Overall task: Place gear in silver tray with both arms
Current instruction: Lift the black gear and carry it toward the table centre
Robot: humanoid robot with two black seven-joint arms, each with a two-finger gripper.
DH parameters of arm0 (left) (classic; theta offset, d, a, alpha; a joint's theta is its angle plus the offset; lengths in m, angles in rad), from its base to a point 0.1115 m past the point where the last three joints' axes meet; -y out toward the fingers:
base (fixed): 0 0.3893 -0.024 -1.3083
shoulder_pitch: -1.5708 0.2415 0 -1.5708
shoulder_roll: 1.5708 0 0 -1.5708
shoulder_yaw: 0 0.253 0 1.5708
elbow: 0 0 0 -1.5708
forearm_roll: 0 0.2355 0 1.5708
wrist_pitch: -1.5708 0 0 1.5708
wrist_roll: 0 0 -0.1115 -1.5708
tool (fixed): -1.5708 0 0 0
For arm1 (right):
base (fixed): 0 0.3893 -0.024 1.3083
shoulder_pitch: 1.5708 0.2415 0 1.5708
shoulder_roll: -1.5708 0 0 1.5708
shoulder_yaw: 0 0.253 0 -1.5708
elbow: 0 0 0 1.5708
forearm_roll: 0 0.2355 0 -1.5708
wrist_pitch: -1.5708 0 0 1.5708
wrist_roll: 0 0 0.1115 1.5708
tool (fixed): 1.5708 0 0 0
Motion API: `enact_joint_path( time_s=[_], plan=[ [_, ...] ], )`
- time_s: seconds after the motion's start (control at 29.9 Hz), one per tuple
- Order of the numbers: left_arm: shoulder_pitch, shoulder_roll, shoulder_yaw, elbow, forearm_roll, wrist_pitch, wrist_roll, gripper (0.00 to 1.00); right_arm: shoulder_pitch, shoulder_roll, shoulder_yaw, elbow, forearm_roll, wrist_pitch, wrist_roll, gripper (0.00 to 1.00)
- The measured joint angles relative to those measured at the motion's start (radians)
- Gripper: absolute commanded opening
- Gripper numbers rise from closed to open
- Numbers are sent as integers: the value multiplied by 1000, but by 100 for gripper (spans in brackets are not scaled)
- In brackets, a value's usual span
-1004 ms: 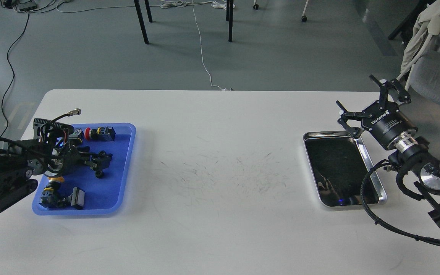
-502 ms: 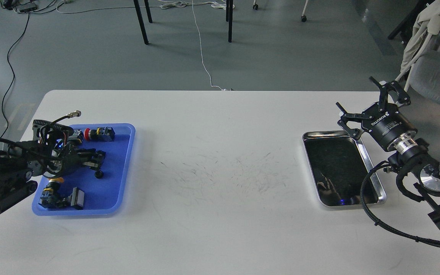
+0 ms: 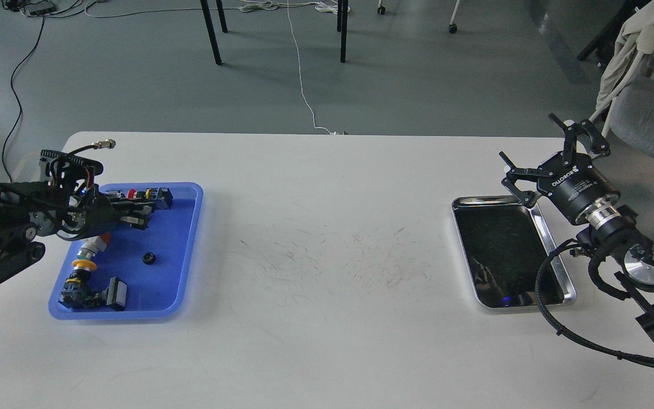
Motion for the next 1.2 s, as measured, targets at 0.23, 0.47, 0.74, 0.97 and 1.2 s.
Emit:
enact_joint_path(
  time_s=[0.23,0.47,0.74,0.97,1.2],
  plan=[
    [-162,-48,-17,-306,-140,-71,213,8,10,-2,0,-1,0,0,-2,99],
    [-125,-457,-3,-239,-145,12,324,8,10,-5,-1,-2,-1,0,-2,99],
    [-28,-791,3,0,-91,32,336,9,11,-16,-1,-4,-1,0,-2,99],
    [35,-805,-2,142,-81,81,321,9,8,-16,-2,-4,-1,0,-2,99],
    [120,-805,-2,77,-92,131,331,9,10,-16,-3,-2,-2,0,-2,99]
  ],
)
